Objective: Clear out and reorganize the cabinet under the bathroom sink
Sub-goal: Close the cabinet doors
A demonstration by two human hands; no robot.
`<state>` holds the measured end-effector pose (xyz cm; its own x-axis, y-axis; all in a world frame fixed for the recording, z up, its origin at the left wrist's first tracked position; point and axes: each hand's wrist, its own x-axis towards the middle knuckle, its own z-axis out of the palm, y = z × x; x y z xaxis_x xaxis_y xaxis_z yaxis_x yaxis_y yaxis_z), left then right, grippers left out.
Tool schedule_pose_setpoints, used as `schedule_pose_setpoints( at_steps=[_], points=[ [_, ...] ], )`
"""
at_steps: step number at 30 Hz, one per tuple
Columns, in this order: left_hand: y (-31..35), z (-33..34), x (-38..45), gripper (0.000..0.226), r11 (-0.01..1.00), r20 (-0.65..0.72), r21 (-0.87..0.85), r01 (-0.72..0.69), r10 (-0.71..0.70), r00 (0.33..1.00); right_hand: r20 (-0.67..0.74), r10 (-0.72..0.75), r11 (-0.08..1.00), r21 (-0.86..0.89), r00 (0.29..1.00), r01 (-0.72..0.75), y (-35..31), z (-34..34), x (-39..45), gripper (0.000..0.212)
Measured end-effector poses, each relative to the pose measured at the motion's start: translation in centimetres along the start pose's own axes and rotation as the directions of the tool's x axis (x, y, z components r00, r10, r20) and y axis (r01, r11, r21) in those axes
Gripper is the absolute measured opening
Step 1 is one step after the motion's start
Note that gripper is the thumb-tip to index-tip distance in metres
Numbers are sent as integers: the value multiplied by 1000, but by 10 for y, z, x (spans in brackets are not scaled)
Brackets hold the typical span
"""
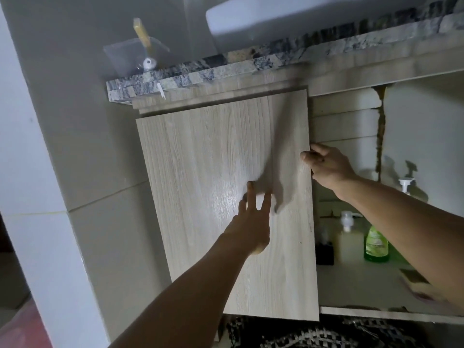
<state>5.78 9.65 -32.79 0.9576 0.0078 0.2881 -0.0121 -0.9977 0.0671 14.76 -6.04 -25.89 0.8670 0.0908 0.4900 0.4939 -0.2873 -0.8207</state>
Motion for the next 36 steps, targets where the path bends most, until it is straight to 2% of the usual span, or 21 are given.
schedule_pose_setpoints(
  at_steps=[4, 8, 12, 18, 22, 24, 26, 29, 31, 33, 36],
  points=[
    [6, 1, 2, 90, 998, 17, 0, 56, -56, 998, 1, -14, 971, -238, 1000, 14, -1, -3, 0, 46],
    [16, -19, -6, 85, 998, 47, -3, 56, -55, 997, 59, -3, 895, -444, 998, 29, -10, -16, -18, 44],
    [50, -23, -39, 81, 1000, 49, -25, 4, -3, 999, 116, -28, 863, -498, 993, 82, -17, -50, -79, 59],
    [146, 13, -110, 76, 961, 99, -236, -147, 174, 980, 163, 66, 840, -542, 984, 33, -6, -135, -187, 56],
    [213, 28, -155, 75, 938, 182, -283, -203, 260, 948, 113, 33, 811, -583, 993, 39, -19, -202, -245, 58],
    [245, 21, -171, 72, 920, 151, -306, -246, 302, 941, 82, -38, 768, -636, 996, 81, -35, -238, -264, 55],
    [274, 7, -184, 70, 878, 59, -371, -304, 349, 935, 53, -191, 712, -680, 980, 176, -59, -272, -278, 50],
    [318, -22, -194, 73, 811, -66, -434, -393, 406, 911, 1, -448, 605, -735, 894, 305, -100, -317, -293, 43],
    [348, -41, -199, 79, 797, -111, -435, -419, 415, 903, -60, -552, 552, -774, 832, 310, -120, -341, -297, 41],
    [381, -56, -200, 87, 789, -169, -423, -446, 414, 894, -141, -598, 549, -789, 789, 275, -127, -363, -295, 44],
    [426, -66, -200, 92, 781, -261, -412, -470, 393, 882, -308, -521, 651, -746, 796, 138, -120, -385, -284, 57]
  ],
)
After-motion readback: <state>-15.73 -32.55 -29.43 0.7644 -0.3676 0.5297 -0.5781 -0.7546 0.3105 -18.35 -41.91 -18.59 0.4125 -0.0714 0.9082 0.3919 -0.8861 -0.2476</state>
